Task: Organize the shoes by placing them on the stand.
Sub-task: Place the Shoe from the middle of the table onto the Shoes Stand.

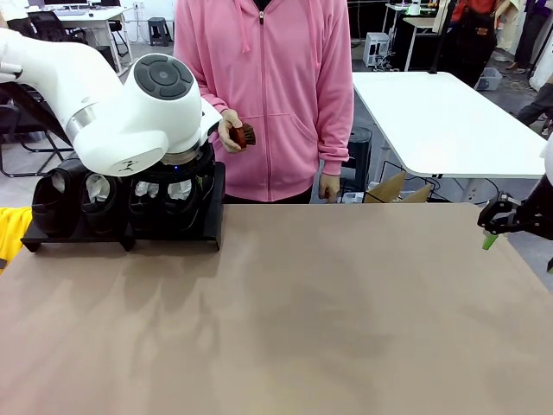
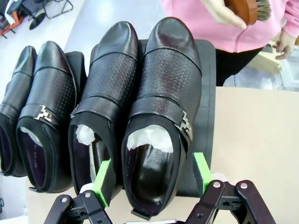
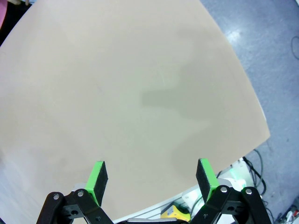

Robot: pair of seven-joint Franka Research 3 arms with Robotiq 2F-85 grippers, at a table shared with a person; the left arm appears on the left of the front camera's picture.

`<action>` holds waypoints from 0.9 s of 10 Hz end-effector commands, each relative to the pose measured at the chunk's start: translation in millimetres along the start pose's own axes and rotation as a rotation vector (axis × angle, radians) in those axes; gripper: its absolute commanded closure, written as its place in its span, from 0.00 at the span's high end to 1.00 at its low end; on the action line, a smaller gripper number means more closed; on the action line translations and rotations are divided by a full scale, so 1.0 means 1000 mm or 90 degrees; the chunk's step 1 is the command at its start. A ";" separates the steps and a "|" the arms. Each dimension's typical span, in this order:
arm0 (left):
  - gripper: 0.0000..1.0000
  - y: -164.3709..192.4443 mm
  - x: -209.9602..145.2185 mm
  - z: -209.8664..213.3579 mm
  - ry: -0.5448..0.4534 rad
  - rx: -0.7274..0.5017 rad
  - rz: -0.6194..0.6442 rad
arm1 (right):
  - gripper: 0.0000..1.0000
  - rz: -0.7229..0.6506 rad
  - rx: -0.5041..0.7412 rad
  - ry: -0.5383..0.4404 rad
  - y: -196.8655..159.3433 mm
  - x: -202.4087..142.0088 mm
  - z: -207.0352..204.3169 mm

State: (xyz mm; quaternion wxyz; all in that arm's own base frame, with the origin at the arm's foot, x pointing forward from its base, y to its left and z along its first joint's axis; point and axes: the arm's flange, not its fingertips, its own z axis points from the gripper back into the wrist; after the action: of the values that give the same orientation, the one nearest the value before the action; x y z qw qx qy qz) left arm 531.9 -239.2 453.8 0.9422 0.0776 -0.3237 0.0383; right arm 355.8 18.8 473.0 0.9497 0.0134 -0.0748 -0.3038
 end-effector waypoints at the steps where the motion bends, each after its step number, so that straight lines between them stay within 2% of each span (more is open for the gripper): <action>1: 0.86 0.002 0.002 0.001 -0.005 -0.002 -0.001 | 1.00 0.001 0.002 -0.001 0.000 0.000 0.001; 9: 0.86 0.002 0.002 0.001 -0.005 -0.002 -0.001 | 1.00 0.001 0.002 -0.001 0.000 0.000 0.001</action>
State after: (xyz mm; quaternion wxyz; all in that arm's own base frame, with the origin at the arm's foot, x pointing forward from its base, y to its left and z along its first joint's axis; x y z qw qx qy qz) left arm 531.9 -239.2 453.8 0.9422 0.0775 -0.3237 0.0383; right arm 355.8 18.8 473.0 0.9497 0.0134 -0.0748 -0.3038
